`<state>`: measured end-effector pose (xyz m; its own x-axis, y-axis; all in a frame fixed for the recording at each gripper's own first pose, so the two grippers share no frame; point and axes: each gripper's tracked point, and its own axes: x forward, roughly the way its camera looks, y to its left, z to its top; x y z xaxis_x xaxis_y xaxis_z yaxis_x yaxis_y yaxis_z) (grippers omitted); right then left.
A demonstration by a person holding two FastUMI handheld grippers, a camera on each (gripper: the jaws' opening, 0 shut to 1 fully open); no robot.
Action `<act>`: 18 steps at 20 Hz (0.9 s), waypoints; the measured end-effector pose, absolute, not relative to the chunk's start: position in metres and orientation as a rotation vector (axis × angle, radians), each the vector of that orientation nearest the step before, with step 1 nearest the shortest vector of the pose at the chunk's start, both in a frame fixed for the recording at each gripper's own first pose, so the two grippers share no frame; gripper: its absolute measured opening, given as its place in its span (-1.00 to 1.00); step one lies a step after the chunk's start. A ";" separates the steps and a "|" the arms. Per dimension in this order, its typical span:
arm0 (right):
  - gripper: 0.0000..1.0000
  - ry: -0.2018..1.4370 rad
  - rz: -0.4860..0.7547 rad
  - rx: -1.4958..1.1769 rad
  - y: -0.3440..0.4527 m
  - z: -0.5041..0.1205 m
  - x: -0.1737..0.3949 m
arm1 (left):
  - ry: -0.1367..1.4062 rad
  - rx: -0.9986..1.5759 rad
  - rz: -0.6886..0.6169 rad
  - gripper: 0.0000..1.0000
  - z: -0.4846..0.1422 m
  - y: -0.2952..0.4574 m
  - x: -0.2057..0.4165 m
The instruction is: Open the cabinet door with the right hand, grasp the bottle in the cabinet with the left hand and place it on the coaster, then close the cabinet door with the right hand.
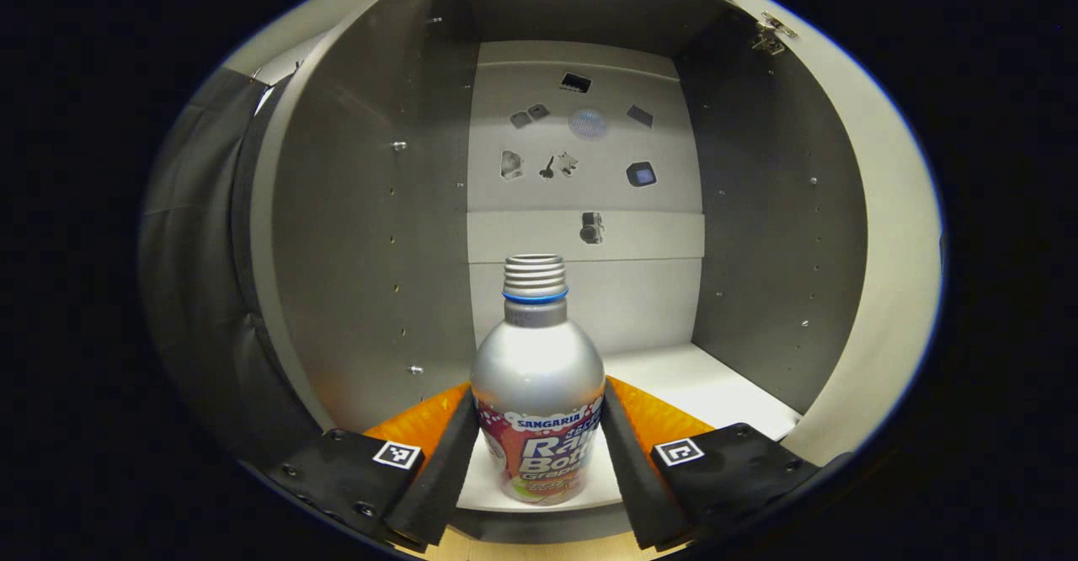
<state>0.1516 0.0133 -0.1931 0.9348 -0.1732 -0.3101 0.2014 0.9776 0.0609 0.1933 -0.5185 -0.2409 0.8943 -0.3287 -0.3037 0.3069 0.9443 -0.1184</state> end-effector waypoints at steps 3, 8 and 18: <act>0.86 0.305 -0.176 0.092 0.015 -0.192 0.152 | 0.309 -0.075 -0.344 0.72 -0.225 -0.510 0.176; 0.87 0.301 -0.124 0.100 0.026 -0.191 0.154 | 0.272 -0.063 -0.342 0.70 -0.204 -0.483 0.141; 0.97 0.299 -0.037 0.098 0.042 -0.188 0.153 | 0.272 -0.030 -0.253 0.71 -0.211 -0.394 0.077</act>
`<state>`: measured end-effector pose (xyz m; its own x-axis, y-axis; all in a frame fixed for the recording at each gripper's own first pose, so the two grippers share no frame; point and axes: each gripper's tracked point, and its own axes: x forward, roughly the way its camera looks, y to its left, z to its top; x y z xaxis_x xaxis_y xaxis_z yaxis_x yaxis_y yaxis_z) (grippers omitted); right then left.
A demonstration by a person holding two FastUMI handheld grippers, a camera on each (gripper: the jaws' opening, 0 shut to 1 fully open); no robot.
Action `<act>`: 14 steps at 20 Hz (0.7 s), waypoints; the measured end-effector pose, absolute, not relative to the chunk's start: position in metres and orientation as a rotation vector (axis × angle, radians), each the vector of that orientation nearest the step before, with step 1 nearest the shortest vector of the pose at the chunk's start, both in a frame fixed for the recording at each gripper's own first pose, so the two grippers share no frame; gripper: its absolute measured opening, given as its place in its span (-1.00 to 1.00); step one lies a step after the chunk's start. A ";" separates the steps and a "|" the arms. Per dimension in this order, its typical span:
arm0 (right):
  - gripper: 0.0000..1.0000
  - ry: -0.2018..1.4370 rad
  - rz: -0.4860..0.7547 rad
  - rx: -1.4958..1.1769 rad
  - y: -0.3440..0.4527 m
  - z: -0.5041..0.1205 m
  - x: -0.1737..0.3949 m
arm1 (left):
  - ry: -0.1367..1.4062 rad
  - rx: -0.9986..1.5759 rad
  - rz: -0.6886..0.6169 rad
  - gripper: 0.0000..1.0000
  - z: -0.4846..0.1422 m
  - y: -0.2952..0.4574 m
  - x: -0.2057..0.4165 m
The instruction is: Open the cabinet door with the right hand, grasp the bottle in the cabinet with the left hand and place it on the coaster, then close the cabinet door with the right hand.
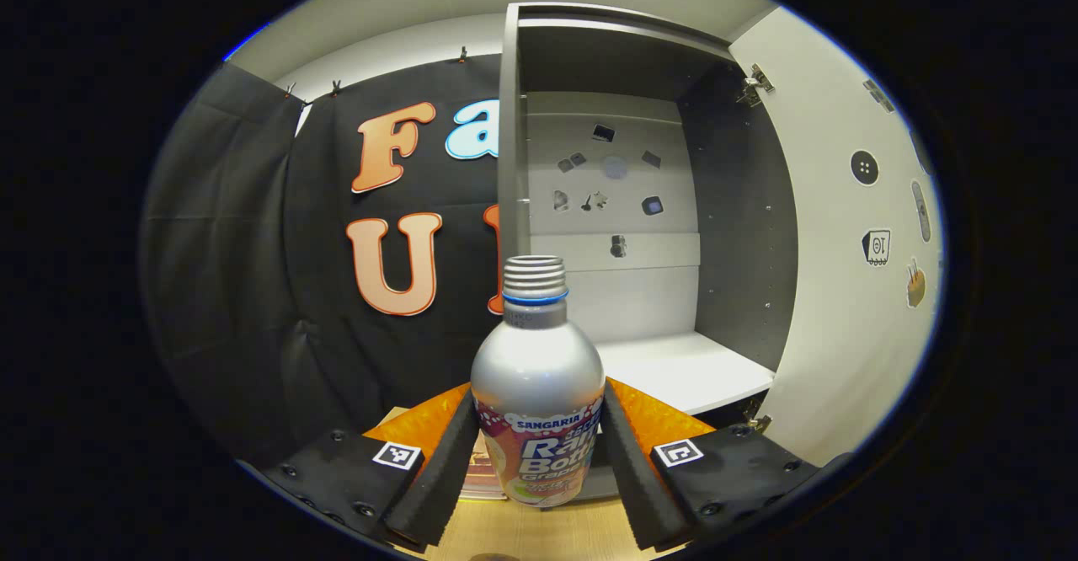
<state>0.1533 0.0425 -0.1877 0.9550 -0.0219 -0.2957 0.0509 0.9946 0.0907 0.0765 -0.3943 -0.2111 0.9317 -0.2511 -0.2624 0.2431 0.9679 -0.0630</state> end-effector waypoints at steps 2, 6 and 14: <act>0.97 0.301 -0.025 0.098 0.045 -0.188 0.153 | 0.277 -0.033 -0.229 0.71 -0.218 -0.378 0.066; 0.97 0.308 -0.001 0.094 0.050 -0.189 0.151 | 0.309 -0.053 -0.190 0.71 -0.246 -0.346 0.043; 0.97 0.329 0.011 0.091 0.055 -0.192 0.148 | 0.292 -0.026 -0.163 0.71 -0.303 -0.304 0.010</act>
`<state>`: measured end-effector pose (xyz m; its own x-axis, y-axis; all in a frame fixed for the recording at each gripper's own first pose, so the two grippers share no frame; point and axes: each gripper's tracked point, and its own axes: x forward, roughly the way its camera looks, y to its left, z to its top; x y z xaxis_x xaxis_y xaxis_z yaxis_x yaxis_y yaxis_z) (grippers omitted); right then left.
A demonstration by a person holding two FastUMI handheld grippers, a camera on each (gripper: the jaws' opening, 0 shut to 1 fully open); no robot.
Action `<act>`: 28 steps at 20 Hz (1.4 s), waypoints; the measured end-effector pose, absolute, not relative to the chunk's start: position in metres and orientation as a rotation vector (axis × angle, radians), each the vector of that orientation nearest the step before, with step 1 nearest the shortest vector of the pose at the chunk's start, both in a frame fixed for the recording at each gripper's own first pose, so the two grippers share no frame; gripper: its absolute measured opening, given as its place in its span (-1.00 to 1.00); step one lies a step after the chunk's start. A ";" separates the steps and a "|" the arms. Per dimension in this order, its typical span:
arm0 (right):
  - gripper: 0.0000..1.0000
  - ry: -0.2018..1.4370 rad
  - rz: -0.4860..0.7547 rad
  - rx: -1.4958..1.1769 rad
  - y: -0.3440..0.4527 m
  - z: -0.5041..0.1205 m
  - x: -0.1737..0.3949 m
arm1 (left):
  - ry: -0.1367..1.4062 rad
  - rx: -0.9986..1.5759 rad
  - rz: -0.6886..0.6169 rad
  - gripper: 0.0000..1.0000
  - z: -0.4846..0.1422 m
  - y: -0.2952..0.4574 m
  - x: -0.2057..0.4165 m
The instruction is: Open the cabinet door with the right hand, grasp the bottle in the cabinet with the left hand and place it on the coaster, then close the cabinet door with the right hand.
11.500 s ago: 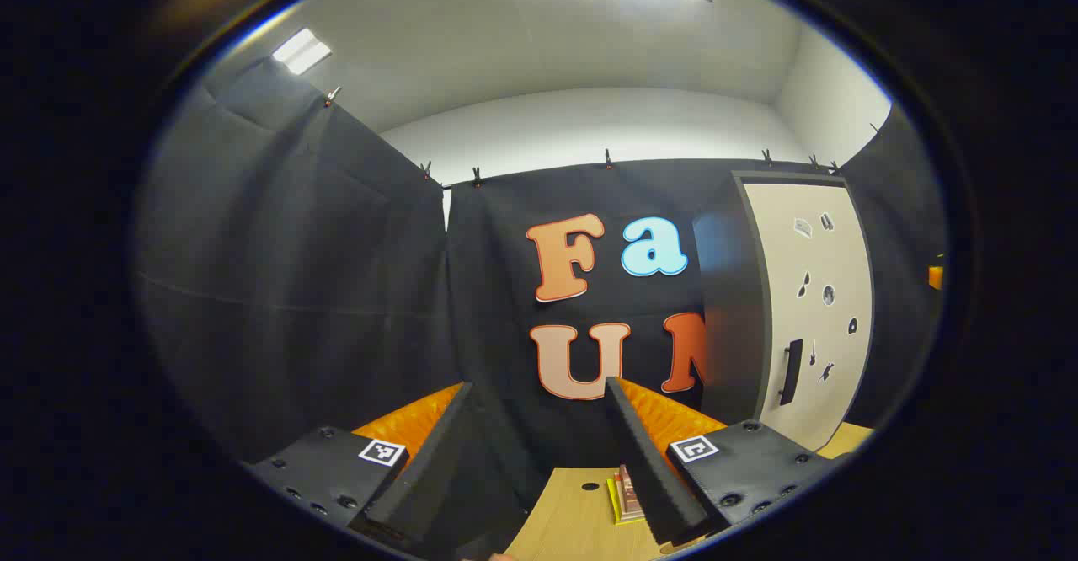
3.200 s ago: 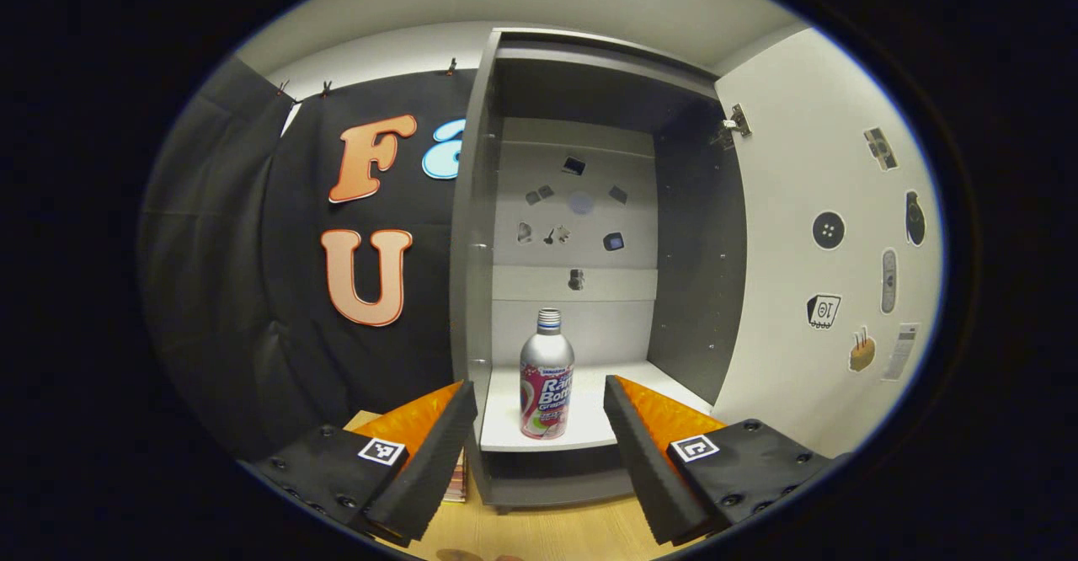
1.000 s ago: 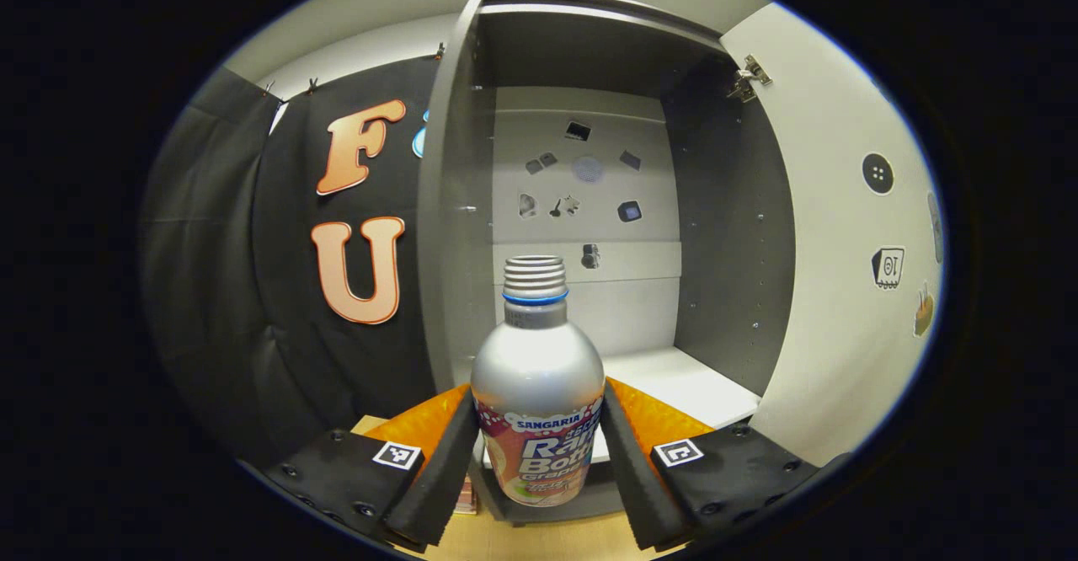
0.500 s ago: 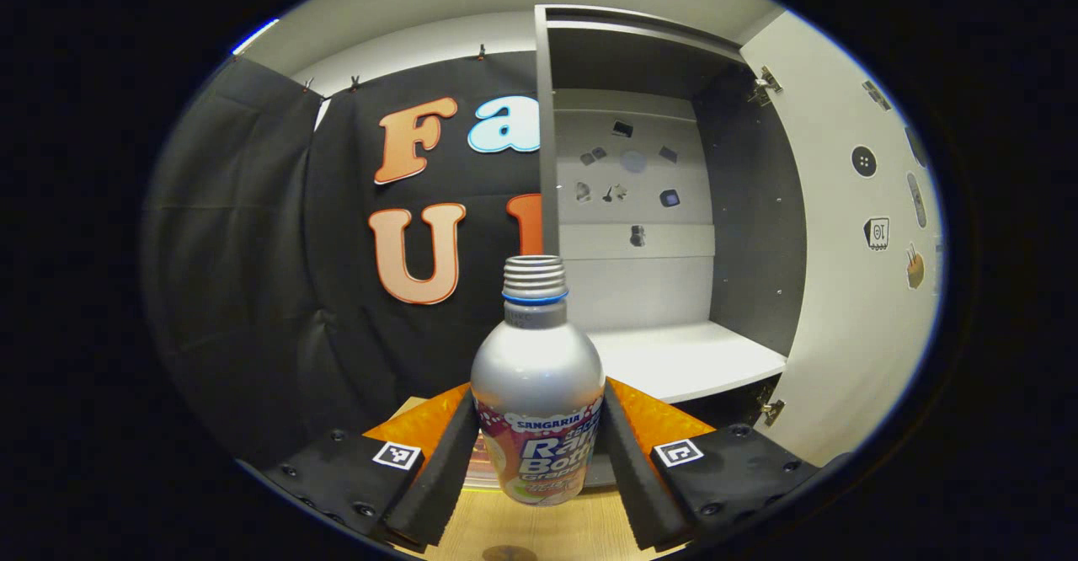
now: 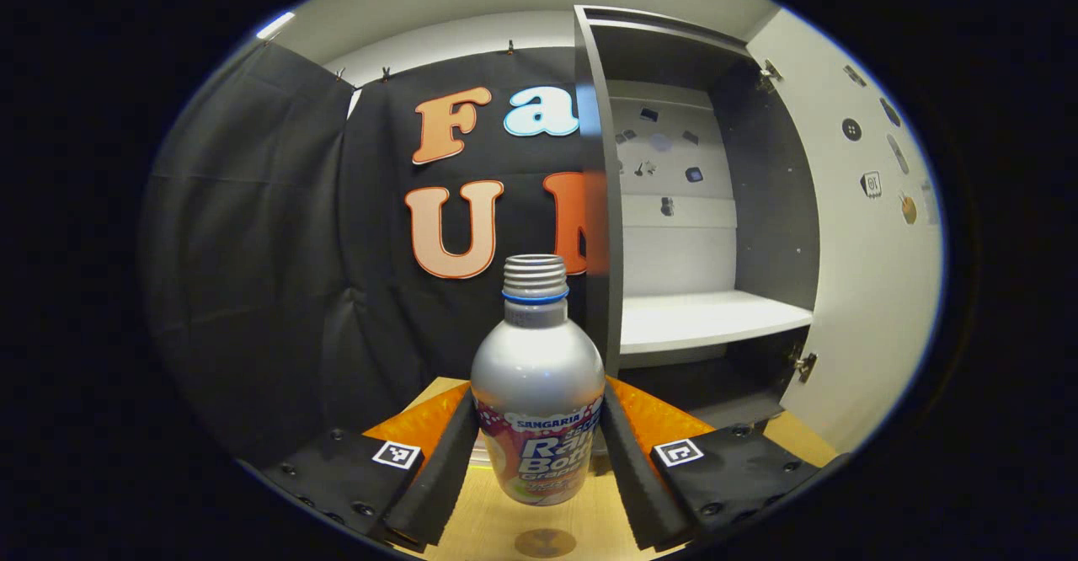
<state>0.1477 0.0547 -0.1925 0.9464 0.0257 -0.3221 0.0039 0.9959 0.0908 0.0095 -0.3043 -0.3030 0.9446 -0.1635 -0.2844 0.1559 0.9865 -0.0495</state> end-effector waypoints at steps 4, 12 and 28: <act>0.86 0.336 0.011 0.073 0.055 -0.193 0.146 | 0.321 -0.014 -0.174 0.72 -0.347 -0.301 -0.003; 0.97 0.364 -0.009 0.057 0.054 -0.196 0.142 | 0.403 -0.007 -0.180 0.72 -0.433 -0.305 -0.019; 0.97 0.401 -0.084 0.093 0.048 -0.199 0.136 | 0.534 -0.100 -0.130 0.72 -0.524 -0.306 -0.066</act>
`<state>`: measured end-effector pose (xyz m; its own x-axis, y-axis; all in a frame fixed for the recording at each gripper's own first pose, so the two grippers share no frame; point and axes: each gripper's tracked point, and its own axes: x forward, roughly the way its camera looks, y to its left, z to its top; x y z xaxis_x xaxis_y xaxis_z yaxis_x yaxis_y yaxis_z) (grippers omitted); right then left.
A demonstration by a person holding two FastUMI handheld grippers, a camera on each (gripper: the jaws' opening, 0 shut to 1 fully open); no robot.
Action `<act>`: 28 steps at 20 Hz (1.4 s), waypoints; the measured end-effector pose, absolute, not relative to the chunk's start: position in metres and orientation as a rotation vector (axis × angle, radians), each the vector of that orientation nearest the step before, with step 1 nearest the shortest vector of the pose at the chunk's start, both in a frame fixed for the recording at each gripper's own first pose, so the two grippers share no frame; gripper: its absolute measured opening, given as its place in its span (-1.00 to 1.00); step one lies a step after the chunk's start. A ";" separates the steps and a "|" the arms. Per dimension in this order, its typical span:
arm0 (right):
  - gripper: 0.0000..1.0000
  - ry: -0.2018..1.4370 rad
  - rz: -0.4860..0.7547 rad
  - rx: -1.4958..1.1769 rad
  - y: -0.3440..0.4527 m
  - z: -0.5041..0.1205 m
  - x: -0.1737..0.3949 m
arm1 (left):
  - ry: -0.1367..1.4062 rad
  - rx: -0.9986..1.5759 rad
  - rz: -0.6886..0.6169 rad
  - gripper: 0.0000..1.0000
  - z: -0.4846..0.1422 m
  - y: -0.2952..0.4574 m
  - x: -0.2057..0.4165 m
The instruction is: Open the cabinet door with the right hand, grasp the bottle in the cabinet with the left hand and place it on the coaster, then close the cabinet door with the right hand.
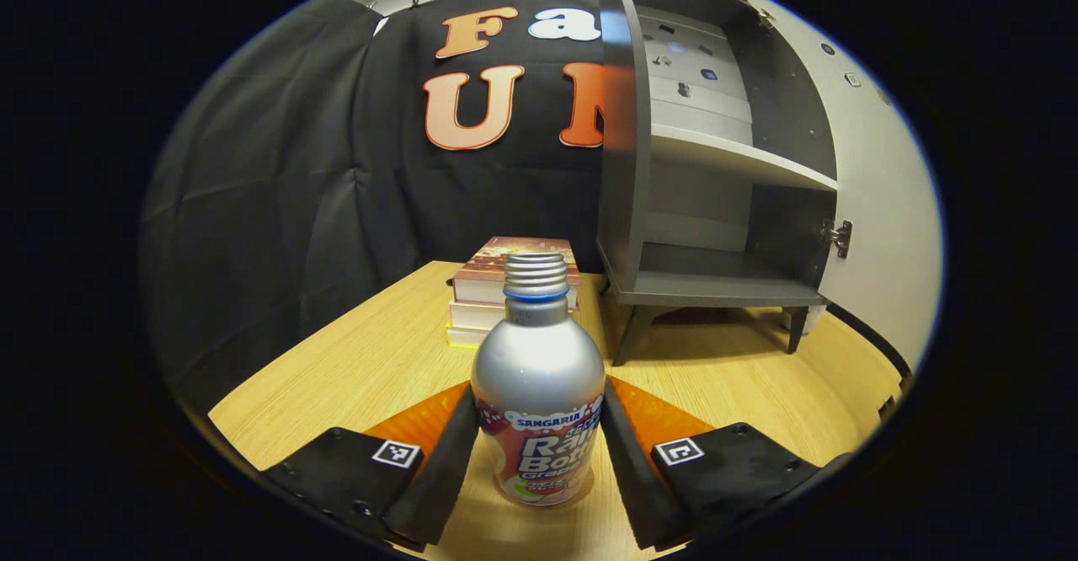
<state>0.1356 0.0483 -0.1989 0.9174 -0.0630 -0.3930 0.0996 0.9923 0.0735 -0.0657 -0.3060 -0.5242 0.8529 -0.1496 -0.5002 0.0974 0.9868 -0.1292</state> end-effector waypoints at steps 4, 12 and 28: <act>0.87 0.404 -0.085 0.093 0.048 -0.199 0.135 | 0.532 -0.113 -0.116 0.73 -0.530 -0.300 -0.073; 0.87 0.412 -0.079 0.094 0.047 -0.201 0.133 | 0.569 -0.078 -0.108 0.89 -0.534 -0.301 -0.083; 0.87 0.428 -0.021 0.129 0.054 -0.206 0.138 | 0.549 0.026 -0.124 0.92 -0.507 -0.302 -0.084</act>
